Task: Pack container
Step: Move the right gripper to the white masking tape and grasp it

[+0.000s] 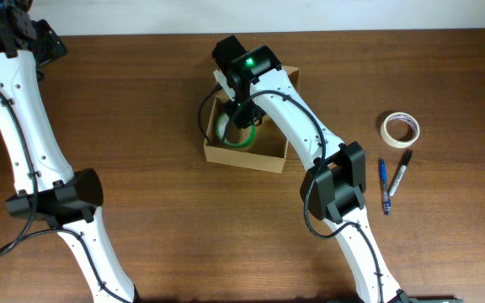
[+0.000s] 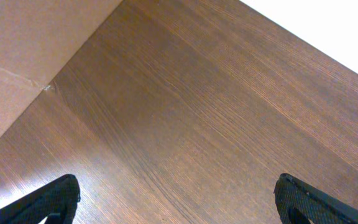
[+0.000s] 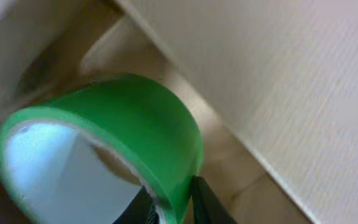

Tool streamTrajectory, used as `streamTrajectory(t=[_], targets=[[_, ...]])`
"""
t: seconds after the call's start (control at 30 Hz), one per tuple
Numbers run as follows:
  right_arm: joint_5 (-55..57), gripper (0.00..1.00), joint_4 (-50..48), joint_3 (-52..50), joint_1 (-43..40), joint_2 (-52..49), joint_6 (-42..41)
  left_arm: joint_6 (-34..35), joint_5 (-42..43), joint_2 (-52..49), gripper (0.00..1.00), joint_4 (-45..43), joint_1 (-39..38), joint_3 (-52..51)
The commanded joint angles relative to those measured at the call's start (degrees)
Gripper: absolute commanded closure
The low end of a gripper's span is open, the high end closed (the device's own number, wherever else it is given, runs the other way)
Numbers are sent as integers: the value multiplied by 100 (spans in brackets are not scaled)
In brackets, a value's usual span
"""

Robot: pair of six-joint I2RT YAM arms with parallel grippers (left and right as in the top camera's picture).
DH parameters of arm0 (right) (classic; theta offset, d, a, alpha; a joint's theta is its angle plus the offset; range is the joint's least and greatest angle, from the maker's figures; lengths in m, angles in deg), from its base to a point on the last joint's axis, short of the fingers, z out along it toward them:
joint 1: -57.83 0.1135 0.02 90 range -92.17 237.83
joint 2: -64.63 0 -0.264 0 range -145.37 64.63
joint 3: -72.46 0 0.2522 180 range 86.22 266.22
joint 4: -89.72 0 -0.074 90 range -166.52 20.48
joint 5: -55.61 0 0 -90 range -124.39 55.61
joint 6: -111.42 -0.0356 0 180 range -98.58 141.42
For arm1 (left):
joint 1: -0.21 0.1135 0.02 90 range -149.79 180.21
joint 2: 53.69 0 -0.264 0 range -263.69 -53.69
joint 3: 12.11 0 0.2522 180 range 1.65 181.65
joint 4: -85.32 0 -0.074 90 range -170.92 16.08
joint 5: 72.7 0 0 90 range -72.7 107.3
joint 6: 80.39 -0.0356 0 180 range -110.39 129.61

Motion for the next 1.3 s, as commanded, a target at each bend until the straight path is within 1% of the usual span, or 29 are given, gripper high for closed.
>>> streamTrajectory(t=[0.0,0.03,0.1,0.27,0.4,0.43,0.5,0.6,0.73,0.87,0.93,1.03,1.1,1.27], targets=[[74,71,90,278,0,186,-28,-66,0,166,0,4,28,-26],[131,66,114,339,0,293,-28,-68,0,166,0,4,28,-26],[280,63,136,402,0,498,-28,-68,0,166,0,7,28,-26],[498,62,214,437,0,1126,-31,-68,0,166,0,4,28,-26],[1325,61,387,437,-22,1812,-155,-66,0,166,0,7,28,-26],[1532,58,400,437,-72,2017,-271,-66,0,166,0,7,28,-26],[1727,58,428,433,-278,2396,-321,-66,0,166,0,7,28,-26],[1805,57,409,240,-942,2900,-581,-66,0,166,0,7,28,-26],[1681,58,221,-520,-2387,3224,-1047,-68,0,166,0,7,28,-26],[754,58,199,-1445,-3884,3045,-1443,-66,0,166,0,4,28,-26],[146,62,175,-1965,-4454,2874,-1703,-68,0,166,0,7,28,-26],[-334,62,-2,-2551,-4944,2653,-1947,-68,0,166,0,7,28,-26],[-614,62,-203,-2955,-5174,2505,-1969,-66,0,166,0,7,28,-26],[-964,62,-658,-3687,-5375,2149,-1967,-66,0,166,0,7,28,-26]])
